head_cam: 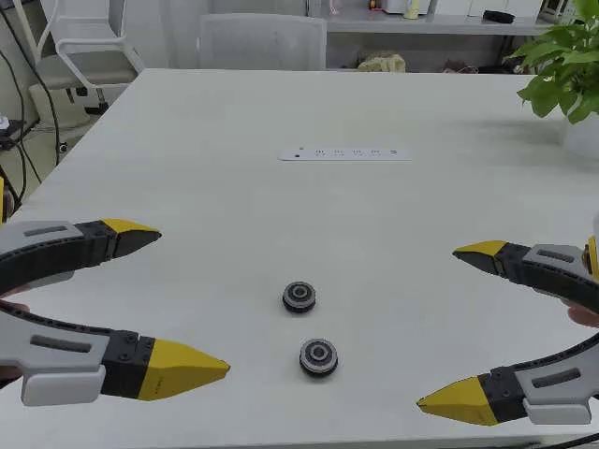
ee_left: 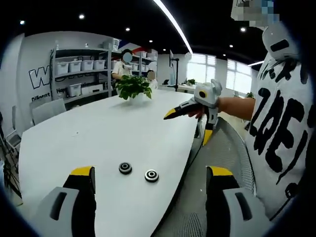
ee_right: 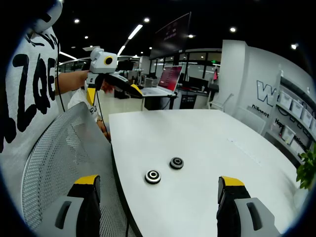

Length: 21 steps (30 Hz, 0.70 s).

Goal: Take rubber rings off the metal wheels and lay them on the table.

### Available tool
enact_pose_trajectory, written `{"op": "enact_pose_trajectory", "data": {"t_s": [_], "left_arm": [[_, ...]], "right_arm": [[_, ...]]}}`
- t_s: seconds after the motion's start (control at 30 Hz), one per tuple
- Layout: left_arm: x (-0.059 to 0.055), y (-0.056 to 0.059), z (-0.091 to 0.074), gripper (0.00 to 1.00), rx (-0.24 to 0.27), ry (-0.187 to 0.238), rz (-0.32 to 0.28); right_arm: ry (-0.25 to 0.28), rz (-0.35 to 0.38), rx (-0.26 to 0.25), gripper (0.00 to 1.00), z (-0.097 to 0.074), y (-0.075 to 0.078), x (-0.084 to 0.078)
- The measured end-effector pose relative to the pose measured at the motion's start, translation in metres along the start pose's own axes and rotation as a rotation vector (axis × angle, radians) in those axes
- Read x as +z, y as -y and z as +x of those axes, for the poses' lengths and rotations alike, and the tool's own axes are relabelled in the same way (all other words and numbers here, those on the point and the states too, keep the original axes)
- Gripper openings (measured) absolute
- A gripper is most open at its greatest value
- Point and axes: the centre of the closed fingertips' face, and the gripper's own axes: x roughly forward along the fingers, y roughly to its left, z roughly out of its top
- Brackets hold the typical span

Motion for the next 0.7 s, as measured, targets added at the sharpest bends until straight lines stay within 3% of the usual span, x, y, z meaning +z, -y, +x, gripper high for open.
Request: {"op": "enact_pose_trajectory", "data": {"t_s": [0.07,0.7], "left_arm": [[0.000,-0.001,0.000,0.89,0.003,0.005,0.007],[-0.010,-0.004,0.003,0.89,0.001,-0.033,0.017]], "right_arm": [[0.000,0.000,0.002,0.96,0.000,0.000,0.000],[0.019,0.039,-0.002,0.96,0.001,0.003,-0.001]]}}
